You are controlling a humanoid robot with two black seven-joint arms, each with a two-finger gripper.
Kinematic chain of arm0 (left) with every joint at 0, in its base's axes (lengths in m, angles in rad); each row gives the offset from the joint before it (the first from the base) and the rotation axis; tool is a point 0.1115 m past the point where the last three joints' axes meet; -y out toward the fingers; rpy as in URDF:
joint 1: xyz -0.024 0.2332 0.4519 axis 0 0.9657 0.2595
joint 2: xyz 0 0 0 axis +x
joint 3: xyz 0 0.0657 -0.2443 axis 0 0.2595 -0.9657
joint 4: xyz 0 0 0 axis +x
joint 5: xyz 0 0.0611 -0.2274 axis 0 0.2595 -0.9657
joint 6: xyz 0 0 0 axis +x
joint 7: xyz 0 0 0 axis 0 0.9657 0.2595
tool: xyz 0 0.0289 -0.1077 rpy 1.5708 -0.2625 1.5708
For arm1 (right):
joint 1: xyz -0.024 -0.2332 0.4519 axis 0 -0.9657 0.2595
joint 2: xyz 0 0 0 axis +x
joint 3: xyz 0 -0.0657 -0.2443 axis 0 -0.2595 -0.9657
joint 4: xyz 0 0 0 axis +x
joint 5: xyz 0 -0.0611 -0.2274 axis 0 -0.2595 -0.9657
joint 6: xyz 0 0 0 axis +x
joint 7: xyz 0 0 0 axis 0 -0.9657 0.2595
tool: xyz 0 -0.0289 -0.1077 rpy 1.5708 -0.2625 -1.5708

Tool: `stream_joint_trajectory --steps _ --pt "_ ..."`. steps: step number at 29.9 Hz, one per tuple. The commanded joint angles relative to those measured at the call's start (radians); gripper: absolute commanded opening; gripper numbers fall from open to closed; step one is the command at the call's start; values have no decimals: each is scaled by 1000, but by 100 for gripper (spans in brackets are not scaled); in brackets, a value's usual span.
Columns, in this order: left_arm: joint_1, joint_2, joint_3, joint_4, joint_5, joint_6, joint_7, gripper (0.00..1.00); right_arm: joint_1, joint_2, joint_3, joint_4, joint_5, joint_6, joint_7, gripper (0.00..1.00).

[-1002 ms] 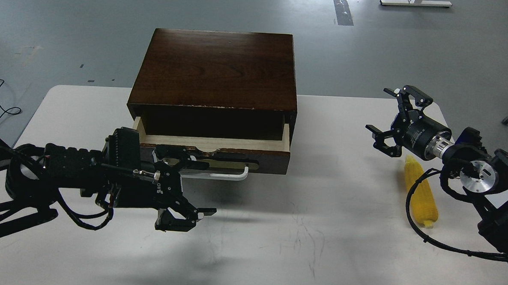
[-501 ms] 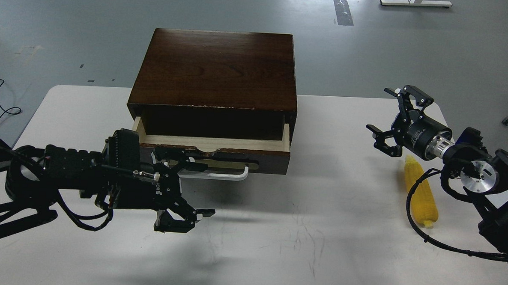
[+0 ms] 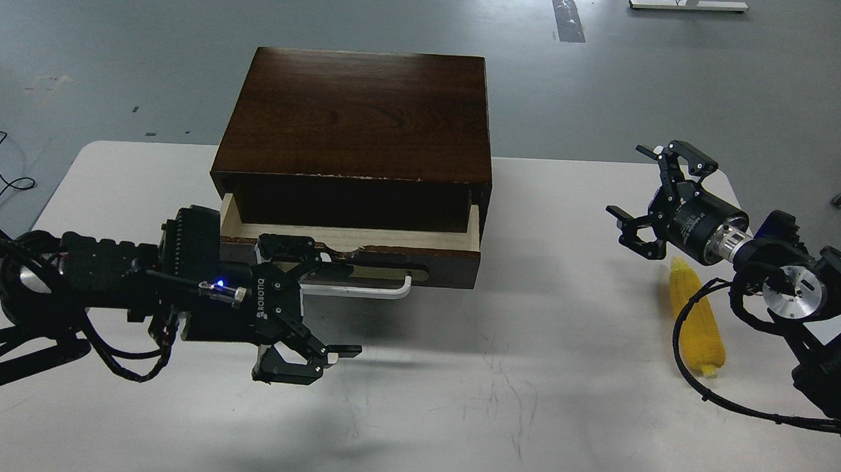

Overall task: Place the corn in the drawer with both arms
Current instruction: 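Release the handle and lift the left arm away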

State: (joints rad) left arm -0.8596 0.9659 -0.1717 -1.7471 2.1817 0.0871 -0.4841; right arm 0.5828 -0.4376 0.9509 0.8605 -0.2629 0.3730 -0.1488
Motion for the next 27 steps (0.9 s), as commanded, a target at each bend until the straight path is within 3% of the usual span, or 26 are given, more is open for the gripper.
stream_joint_trajectory --steps 1,5,6,11,15,17,20,25,26,27 --pt "-2 51 0 -17 0 164 -5 98 0 -6 -3 0 -1 0 0 100" --pt "-1 80 -3 -17 -8 299 -5 98 0 -12 -3 0 -1 0 0 100" --pt "-1 79 -6 -15 -125 330 -5 98 -1 -12 -3 0 1 0 0 100" --pt "-13 59 -94 0 -725 323 -5 98 -9 -24 -9 11 -1 4 0 100" --pt "-91 -10 -180 177 -1304 199 -5 98 0 -91 -79 38 -39 9 5 100" --pt "-128 -26 -180 251 -1417 139 -5 98 5 -119 -98 52 -93 9 21 100" --pt "-168 -99 -181 466 -1626 -13 -5 98 12 -200 -130 118 -319 9 84 100" --pt "-167 -206 -186 753 -1772 -151 -5 98 17 -306 -164 247 -639 4 97 100" --pt "-161 -232 -186 824 -1789 -171 33 98 18 -346 -190 274 -710 3 97 99" --pt "-156 -262 -184 895 -1804 -182 97 98 19 -377 -223 287 -792 3 97 99"
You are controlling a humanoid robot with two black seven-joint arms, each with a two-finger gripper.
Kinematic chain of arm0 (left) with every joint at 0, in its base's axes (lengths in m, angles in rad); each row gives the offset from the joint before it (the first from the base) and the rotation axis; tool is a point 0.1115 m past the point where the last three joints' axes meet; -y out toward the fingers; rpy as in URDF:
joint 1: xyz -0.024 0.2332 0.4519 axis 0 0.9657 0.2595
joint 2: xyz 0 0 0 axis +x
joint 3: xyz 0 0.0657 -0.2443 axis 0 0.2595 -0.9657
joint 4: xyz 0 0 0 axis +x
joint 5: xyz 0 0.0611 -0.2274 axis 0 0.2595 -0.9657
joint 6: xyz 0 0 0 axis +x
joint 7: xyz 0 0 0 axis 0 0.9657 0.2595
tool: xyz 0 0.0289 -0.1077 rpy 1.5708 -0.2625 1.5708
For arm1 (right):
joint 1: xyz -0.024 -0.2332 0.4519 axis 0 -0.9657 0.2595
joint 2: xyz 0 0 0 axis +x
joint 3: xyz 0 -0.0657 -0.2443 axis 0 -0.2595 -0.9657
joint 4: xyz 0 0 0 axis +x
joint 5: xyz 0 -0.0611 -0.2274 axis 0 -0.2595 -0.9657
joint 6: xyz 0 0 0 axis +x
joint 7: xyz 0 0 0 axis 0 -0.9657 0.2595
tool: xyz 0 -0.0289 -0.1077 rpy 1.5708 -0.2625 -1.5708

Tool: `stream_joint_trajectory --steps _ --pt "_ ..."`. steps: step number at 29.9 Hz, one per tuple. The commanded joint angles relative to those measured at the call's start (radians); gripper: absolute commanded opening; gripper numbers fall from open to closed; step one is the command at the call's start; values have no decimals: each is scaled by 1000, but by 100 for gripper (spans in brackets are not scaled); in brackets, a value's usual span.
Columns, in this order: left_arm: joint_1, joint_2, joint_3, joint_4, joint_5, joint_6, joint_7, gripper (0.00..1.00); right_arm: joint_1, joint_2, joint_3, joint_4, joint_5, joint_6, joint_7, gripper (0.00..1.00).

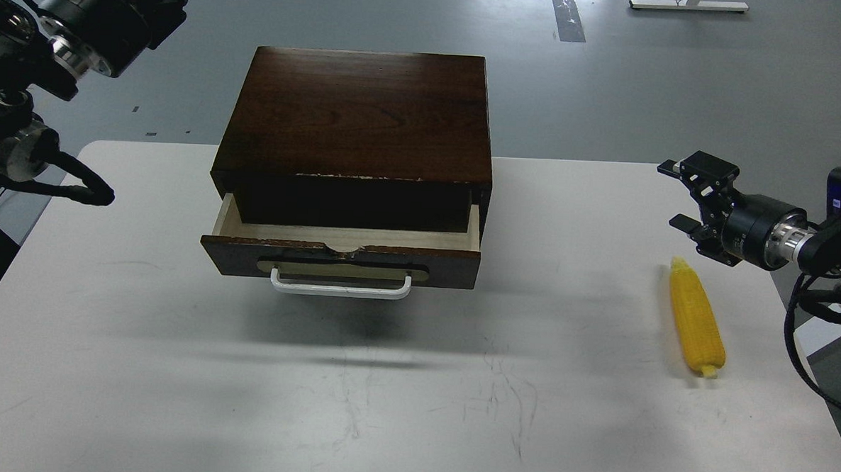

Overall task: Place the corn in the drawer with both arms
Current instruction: 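Release the handle and lift the left arm away, then grasp the yellow corn cob with the right gripper and lift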

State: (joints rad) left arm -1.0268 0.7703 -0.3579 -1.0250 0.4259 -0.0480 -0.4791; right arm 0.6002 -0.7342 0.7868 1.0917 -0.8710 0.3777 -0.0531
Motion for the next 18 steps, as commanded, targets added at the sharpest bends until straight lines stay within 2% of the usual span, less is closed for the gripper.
stream_joint_trajectory --steps 1,2,3,6,10,15,18 --pt "13 -83 2 207 -58 -49 126 98 1 -88 -76 57 -224 -3 2 99" --pt "14 -100 2 236 -67 -52 160 98 1 -97 -90 59 -262 -3 7 99" --pt "16 -120 1 285 -93 -56 216 98 1 -108 -119 59 -334 -3 24 98" --pt "20 -132 2 339 -170 -102 299 98 1 -111 -178 59 -533 -13 55 95" --pt "31 -129 2 352 -184 -188 307 98 3 -109 -210 51 -655 -55 53 95" --pt "36 -128 4 359 -182 -199 307 98 3 -109 -238 48 -671 -57 52 96" --pt "36 -126 5 359 -179 -202 307 98 1 -102 -319 48 -672 -59 52 96"
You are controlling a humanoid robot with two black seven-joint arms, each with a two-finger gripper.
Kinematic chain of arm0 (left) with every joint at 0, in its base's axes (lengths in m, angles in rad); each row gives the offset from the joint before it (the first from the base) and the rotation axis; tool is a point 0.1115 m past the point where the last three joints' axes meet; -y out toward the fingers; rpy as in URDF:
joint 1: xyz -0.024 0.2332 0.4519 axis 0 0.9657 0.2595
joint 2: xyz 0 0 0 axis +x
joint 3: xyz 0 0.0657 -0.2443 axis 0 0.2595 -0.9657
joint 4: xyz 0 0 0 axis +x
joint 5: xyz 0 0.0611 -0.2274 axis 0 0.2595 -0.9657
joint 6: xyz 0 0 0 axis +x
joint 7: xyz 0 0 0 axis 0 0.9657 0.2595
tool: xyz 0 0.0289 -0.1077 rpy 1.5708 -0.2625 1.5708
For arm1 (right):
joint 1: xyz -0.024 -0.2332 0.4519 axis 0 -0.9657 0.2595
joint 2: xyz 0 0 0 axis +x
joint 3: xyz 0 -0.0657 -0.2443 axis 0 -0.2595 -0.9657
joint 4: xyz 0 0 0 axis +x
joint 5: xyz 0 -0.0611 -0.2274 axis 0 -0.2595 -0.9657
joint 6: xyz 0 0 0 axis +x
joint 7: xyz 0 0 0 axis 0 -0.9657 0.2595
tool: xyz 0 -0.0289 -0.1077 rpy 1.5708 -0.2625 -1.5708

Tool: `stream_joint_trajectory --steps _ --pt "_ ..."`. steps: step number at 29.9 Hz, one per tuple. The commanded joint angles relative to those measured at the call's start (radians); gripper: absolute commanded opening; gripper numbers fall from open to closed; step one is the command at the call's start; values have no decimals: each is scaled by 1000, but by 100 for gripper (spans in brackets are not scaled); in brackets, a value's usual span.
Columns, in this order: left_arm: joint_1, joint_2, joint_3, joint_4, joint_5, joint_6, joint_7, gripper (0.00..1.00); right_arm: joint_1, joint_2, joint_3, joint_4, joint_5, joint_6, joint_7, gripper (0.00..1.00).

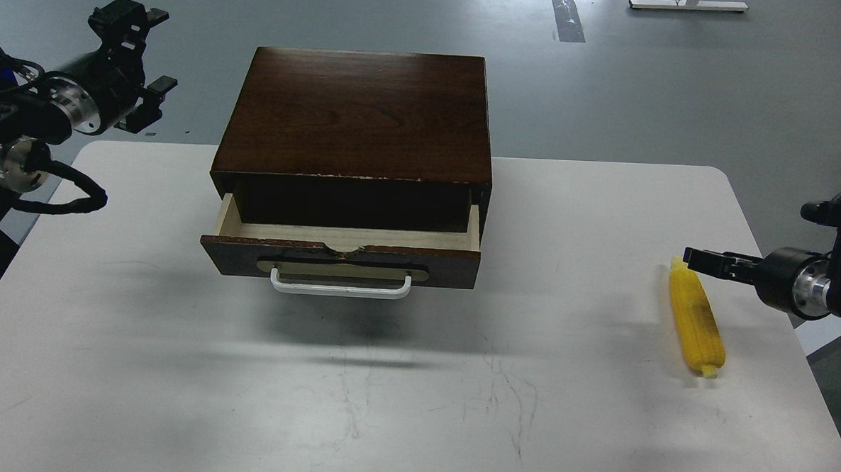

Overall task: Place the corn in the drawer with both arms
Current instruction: 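Grasp the yellow corn cob with the right gripper and lift, then carry the corn over the open drawer with the right gripper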

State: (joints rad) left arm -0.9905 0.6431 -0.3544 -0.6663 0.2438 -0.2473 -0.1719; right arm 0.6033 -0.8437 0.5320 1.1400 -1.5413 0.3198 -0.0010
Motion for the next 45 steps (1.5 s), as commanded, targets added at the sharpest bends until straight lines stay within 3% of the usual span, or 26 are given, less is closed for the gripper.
stream_joint_trajectory --steps 1,7,9,10,11,12,19,24,26,30,32,34,35,37,45 --pt "1 1 3 1 6 -3 0 98 -2 11 -75 0 -2 -1 -1 96" --pt "26 1 8 1 11 -3 -6 98 -8 12 -133 0 -2 -1 -1 92" --pt "35 1 8 1 11 -3 -6 98 -10 12 -141 0 -2 -1 -1 78" --pt "38 1 8 1 11 -3 -8 98 -10 12 -144 0 -2 -2 -1 60" --pt "42 1 8 1 11 -3 -9 98 -10 12 -145 0 -2 -4 1 12" --pt "44 1 8 1 11 -1 -9 98 -8 12 -145 0 -2 -5 -1 0" --pt "61 3 8 1 14 0 -11 98 1 26 -145 -5 -2 -88 -1 0" --pt "59 3 6 1 15 0 -9 98 87 26 -145 13 1 -133 30 0" --pt "58 1 6 1 15 0 -9 98 209 18 -148 55 -6 -149 80 0" --pt "58 -2 6 -1 15 2 -9 98 392 18 -182 102 -100 -160 127 0" --pt "58 -2 8 -1 15 3 -9 98 507 34 -213 118 -199 -166 195 0" --pt "58 -2 8 -1 15 5 -9 98 637 115 -266 122 -323 -169 300 0" --pt "58 -2 8 -1 15 5 -9 98 638 115 -267 122 -324 -169 300 0" --pt "58 -2 8 -1 15 6 -9 98 726 184 -326 129 -399 -185 363 0" --pt "56 1 8 -1 15 6 -11 98 783 391 -432 138 -577 -269 432 0"
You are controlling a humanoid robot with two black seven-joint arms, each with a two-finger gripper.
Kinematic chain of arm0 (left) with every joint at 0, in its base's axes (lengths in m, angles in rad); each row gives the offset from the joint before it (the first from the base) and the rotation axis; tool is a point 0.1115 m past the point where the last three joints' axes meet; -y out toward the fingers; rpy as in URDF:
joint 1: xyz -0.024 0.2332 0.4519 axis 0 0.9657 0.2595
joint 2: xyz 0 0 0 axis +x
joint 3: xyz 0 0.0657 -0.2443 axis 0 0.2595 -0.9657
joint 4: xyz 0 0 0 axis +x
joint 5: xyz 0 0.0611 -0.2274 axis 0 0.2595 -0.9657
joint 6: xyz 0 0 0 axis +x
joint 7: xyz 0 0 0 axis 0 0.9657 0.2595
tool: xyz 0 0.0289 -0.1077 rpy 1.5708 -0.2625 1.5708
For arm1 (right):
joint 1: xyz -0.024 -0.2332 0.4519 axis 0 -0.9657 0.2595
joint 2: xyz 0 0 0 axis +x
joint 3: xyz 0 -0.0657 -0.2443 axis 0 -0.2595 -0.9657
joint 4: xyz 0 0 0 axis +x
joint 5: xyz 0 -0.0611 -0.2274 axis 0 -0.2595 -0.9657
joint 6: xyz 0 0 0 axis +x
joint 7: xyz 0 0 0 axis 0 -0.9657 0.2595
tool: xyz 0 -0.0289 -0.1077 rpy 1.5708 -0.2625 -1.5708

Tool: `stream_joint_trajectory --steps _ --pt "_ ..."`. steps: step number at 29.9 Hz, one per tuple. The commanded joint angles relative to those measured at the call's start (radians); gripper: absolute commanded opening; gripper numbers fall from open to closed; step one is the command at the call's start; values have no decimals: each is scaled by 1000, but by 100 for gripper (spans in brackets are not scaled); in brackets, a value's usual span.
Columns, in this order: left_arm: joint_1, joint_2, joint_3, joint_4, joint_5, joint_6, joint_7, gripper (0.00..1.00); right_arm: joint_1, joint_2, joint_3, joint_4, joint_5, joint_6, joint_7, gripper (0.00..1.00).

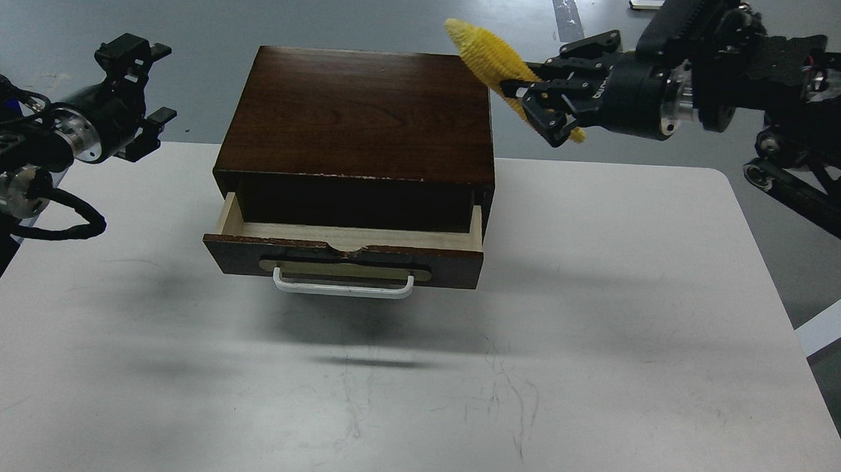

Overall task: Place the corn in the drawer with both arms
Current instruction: 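Carry the corn over the open drawer with the right gripper, then lower the corn into the drawer and open the right gripper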

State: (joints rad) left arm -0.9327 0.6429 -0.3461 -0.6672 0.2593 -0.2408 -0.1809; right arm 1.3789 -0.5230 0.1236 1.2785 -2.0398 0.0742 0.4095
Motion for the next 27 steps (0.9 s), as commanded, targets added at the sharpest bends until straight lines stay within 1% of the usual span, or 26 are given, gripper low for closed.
stream_joint_trajectory --steps 1,7,10,17,18,19,20,22,23,24,26,27 --pt "-1 3 -1 0 0 0 -2 98 8 81 -27 -1 -89 -24 22 0" --pt "0 17 1 0 0 0 -2 98 9 146 -33 -7 -103 -25 23 0" --pt "0 18 1 0 0 0 -14 98 8 164 -35 -18 -103 -25 22 0" --pt "0 32 3 -2 -2 -2 -22 98 2 204 -67 -86 -102 -28 20 1" --pt "0 34 3 -2 -2 -2 -22 98 0 204 -67 -91 -102 -28 20 5" --pt "2 37 3 -2 -2 -2 -23 98 -3 208 -67 -100 -100 -28 20 18" --pt "2 41 3 -2 -2 -2 -22 98 -7 218 -67 -108 -99 -30 20 34" --pt "2 46 3 -2 -2 -2 -22 98 -14 227 -67 -116 -94 -30 20 48" --pt "2 46 3 -2 -2 -2 -23 98 -23 236 -64 -119 -92 -31 19 59" --pt "2 46 3 -2 -2 -2 -23 98 -24 242 -64 -119 -92 -33 17 64" --pt "2 54 1 -2 -2 -5 -23 98 -29 254 -61 -119 -86 -39 11 90" --pt "2 54 3 -2 -2 -5 -23 98 -29 256 -61 -119 -85 -43 9 94"
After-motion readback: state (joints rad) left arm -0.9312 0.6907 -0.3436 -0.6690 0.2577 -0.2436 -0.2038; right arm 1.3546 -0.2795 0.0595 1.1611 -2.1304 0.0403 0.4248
